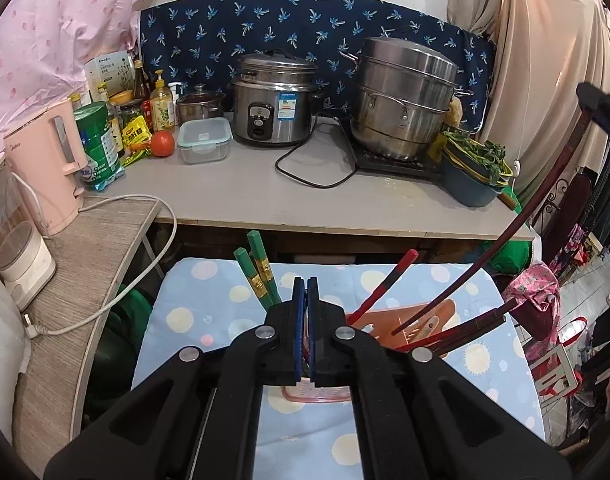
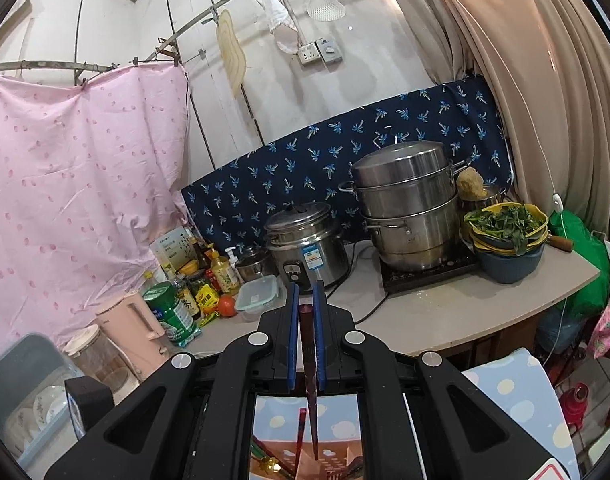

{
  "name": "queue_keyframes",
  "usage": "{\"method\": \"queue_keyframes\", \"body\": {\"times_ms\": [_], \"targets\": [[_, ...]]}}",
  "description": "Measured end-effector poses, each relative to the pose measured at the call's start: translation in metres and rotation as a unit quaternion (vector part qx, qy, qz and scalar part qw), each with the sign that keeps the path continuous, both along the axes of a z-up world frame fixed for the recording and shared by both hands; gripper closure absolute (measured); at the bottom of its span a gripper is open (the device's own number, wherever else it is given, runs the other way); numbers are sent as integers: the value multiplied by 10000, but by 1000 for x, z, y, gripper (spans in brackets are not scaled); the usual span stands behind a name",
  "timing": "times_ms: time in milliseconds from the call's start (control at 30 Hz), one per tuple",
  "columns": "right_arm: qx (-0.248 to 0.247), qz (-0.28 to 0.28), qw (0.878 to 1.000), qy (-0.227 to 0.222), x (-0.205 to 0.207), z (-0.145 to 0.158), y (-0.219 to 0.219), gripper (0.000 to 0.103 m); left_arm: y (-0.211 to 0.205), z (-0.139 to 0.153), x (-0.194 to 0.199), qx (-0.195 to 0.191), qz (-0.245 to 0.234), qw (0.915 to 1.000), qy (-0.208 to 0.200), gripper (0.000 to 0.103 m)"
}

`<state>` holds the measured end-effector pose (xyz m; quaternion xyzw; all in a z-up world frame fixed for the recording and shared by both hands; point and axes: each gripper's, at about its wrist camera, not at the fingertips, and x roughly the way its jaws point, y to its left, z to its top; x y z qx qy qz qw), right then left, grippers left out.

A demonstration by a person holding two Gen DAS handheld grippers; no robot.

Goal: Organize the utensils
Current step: 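Lift the spoon and chopstick with both tools and carry them over the holder, then open both tools to drop the spoon and chopstick into the holder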

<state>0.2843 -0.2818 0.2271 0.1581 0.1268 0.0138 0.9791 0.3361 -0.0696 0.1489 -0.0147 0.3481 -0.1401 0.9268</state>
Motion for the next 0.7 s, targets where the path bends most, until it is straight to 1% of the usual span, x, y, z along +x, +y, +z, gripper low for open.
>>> {"method": "queue_keyframes", "body": {"times_ms": [233, 300, 367, 433, 467, 533, 600, 667, 700], "targets": [[-198, 60, 9976, 655, 19, -45, 5, 96, -2, -11, 6, -71, 18, 9999, 113, 101], [-255, 65, 9970, 723, 20, -52, 6, 96, -1, -13, 4, -83, 44, 9999, 69, 101], [-266, 66, 9967, 760, 19, -56, 5, 96, -1, -14, 2, -104, 54, 9999, 59, 98], [-261, 82, 9965, 795, 17, -57, 4, 93, 0, -13, -1, -108, 87, 9999, 44, 85], [-265, 60, 9964, 803, 16, -58, 4, 92, 1, -12, -2, -123, 92, 9999, 26, 81], [-265, 72, 9962, 831, 13, -57, 3, 90, 3, -10, -7, -128, 119, 9998, -28, 65], [-284, 68, 9960, 840, 7, -57, 2, 86, 4, -7, -12, -111, 171, 9997, -92, 56], [-282, 79, 9961, 836, -1, -56, 2, 79, 5, -5, -18, -85, 194, 9997, -142, 51], [-287, 90, 9959, 852, -6, -56, 3, 78, 5, -4, -22, -77, 195, 9996, -163, 51]]}}
